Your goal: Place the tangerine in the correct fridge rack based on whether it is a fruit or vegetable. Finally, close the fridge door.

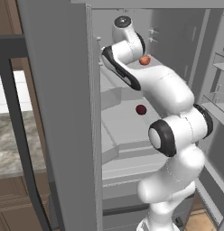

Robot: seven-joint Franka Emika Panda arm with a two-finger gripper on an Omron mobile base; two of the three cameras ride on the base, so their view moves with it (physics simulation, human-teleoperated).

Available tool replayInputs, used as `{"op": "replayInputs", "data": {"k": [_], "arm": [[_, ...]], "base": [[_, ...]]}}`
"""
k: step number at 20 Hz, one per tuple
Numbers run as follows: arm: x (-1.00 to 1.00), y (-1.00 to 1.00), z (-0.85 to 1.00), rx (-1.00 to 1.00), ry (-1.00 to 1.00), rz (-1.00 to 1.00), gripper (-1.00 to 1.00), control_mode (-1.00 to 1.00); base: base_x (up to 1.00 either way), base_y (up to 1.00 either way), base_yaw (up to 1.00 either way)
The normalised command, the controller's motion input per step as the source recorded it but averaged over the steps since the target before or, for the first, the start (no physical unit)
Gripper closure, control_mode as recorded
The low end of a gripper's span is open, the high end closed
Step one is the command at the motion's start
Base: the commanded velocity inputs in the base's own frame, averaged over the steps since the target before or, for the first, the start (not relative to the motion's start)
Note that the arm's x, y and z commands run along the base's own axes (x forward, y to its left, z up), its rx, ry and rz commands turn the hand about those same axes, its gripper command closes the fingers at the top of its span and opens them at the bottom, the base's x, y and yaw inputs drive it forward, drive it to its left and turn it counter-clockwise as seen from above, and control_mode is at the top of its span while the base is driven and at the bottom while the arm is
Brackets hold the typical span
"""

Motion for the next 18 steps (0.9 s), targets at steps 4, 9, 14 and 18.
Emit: {"op": "replayInputs", "data": {"k": [4, 9, 14, 18], "arm": [[-1.00, -0.18, 0.00, 0.01, -0.17, 0.00, -1.00, -1.00], [-1.00, -0.29, 0.06, 0.05, -0.06, 0.00, -1.00, -1.00], [-1.00, -0.31, 0.05, 0.05, -0.03, 0.02, -1.00, -1.00], [-1.00, -0.11, 0.00, 0.06, 0.00, 0.02, -1.00, -1.00]], "base": [[0.00, 0.00, 0.00], [0.00, 0.00, 0.00], [0.00, 0.00, 0.00], [0.00, 0.00, 0.00]]}}
